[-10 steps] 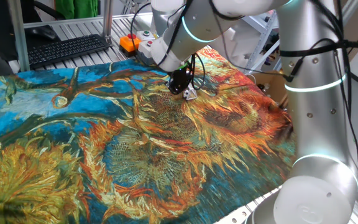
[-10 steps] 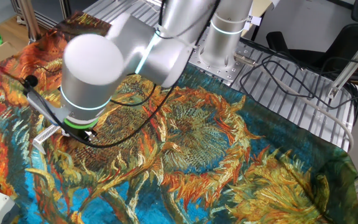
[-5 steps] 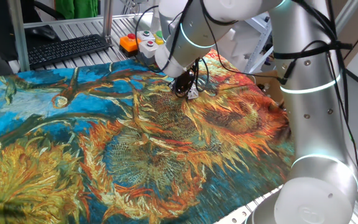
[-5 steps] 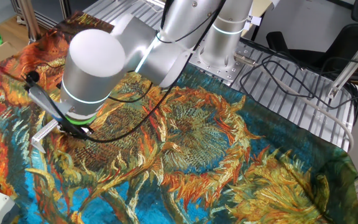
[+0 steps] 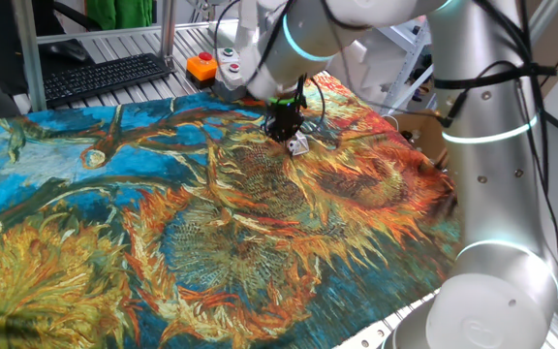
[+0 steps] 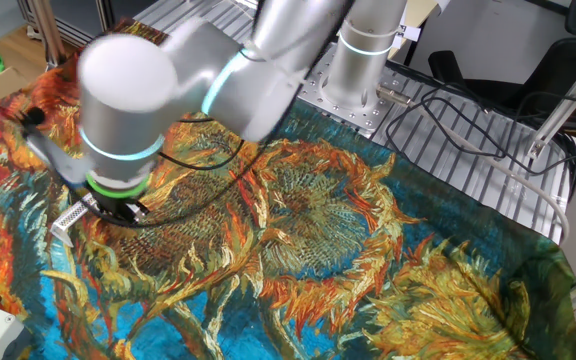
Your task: Push the soccer ball into the goal
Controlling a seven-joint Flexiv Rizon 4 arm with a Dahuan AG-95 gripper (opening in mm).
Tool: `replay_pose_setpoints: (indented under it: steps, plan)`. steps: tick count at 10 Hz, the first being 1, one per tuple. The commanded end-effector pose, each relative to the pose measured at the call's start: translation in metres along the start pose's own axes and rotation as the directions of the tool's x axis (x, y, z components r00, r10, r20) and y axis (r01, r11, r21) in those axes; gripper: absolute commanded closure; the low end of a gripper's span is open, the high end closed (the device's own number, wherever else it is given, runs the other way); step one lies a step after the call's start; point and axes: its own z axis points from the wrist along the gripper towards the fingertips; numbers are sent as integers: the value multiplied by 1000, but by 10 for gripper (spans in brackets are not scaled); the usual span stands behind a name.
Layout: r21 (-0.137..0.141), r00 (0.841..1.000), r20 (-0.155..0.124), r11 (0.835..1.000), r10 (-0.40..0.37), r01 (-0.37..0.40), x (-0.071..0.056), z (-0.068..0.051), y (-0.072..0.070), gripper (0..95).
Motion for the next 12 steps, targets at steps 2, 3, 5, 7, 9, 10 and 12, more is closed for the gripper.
replay_pose_setpoints:
  steps: [2,3,5,7,9,10,12]
  plan:
    - [-113,995,-39,989,94,-98,-5,-20,24,950]
    - [-132,993,-45,985,108,-113,-4,-23,28,950]
    - [-178,992,-59,976,112,-121,1,-28,38,950]
    - [-226,995,-67,970,80,-93,7,-31,46,950]
    - [-228,994,-105,972,33,-56,15,-36,52,950]
    - [-233,994,-107,971,24,-49,22,-41,58,950]
    - [-237,990,-140,971,8,-42,33,-51,63,950]
